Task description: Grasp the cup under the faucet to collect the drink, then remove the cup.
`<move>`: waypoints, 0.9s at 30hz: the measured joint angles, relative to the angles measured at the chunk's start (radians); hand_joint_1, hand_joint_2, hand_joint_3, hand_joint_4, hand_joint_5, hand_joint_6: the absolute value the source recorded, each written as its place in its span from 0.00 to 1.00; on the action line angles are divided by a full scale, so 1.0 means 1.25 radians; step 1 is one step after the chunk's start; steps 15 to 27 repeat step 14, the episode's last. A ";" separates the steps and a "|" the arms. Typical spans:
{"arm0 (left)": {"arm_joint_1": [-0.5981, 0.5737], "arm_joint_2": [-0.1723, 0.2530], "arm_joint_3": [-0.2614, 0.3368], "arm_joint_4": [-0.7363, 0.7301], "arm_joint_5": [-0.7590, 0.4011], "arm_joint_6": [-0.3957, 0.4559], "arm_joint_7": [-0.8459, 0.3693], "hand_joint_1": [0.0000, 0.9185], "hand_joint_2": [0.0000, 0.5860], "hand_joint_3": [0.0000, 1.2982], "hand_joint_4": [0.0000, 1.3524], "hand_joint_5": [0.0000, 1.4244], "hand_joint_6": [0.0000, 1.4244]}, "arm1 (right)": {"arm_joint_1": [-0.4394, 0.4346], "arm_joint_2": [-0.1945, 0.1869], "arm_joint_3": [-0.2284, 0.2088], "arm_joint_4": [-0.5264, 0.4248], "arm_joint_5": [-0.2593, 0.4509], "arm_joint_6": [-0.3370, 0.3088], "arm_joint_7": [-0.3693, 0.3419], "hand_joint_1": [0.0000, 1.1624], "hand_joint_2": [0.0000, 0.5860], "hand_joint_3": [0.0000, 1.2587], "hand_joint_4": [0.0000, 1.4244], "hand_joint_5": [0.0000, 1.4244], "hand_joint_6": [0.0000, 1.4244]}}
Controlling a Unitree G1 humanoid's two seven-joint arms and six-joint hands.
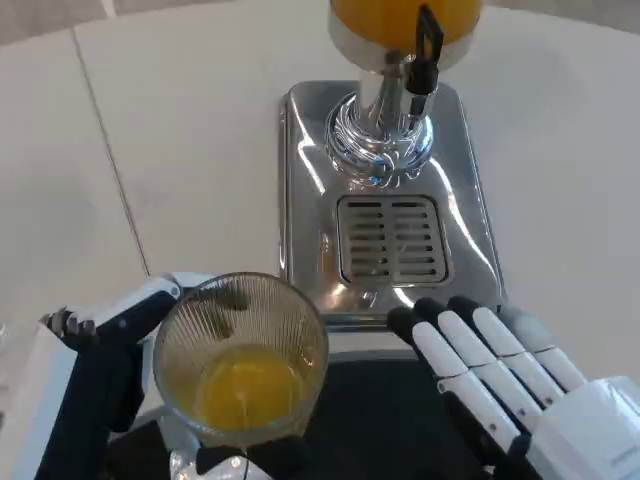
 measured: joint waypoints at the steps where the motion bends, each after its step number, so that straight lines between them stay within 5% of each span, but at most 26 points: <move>1: -0.001 0.000 0.000 0.000 0.000 -0.001 -0.001 0.87 0.00 0.88 0.90 1.00 1.00 | -0.001 0.001 0.002 0.000 -0.001 0.000 0.000 0.09 0.99 0.00 0.00 0.00 0.00; 27: 0.006 -0.026 -0.009 -0.009 0.001 -0.005 -0.023 0.87 0.00 0.88 0.90 1.00 1.00 | -0.010 0.010 0.020 0.000 -0.004 0.011 0.007 0.08 0.99 0.00 0.00 0.00 0.00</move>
